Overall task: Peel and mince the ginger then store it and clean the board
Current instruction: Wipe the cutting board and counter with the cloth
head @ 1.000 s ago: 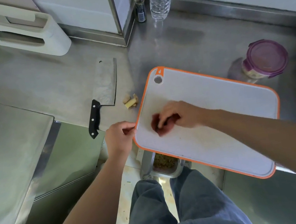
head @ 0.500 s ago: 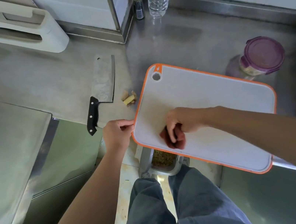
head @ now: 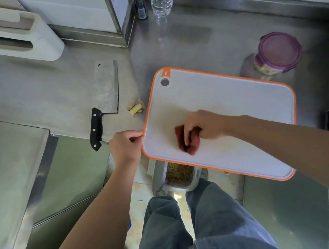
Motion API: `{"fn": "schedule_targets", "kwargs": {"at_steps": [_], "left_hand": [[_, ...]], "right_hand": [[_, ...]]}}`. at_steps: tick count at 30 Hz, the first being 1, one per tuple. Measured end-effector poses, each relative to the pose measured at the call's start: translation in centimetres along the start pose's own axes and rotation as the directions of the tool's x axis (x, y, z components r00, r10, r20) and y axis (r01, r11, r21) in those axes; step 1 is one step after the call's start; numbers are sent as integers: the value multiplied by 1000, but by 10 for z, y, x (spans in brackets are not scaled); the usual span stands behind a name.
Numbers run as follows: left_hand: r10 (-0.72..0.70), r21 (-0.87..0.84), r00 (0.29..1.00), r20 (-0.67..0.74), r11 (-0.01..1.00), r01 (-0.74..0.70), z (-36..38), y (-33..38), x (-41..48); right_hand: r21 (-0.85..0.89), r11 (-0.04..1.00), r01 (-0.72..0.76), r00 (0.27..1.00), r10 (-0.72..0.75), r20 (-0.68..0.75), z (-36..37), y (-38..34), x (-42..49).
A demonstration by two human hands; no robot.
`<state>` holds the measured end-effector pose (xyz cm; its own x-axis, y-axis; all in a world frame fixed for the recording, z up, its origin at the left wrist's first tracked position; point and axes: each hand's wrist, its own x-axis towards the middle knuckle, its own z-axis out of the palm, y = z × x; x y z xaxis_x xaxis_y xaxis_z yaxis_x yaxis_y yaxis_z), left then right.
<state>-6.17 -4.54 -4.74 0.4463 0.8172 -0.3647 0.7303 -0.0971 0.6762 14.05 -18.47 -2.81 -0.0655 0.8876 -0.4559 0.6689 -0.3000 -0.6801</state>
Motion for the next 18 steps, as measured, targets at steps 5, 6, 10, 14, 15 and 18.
{"fn": "schedule_targets", "kwargs": {"at_steps": [5, 6, 10, 14, 15, 18], "left_hand": [[122, 169, 992, -20, 979, -117, 3, 5, -3], [179, 238, 983, -29, 957, -167, 4, 6, -6], [502, 442, 848, 172, 730, -522, 12, 8, -17], [511, 386, 690, 512, 581, -717, 26, 2, -23], [521, 356, 689, 505, 601, -716, 27, 0, -23], [518, 338, 684, 514, 610, -717, 26, -4, -21]], "right_hand": [[150, 985, -81, 995, 88, -43, -2, 5, -36], [213, 975, -57, 967, 108, -233, -5, 11, -41], [315, 916, -248, 578, 400, -711, 2, 44, -58], [267, 942, -204, 621, 335, -709, 51, 35, -55], [262, 949, -174, 678, 308, -668, 62, 27, -57], [192, 974, -122, 823, 208, -528, 86, 8, -71]]}}
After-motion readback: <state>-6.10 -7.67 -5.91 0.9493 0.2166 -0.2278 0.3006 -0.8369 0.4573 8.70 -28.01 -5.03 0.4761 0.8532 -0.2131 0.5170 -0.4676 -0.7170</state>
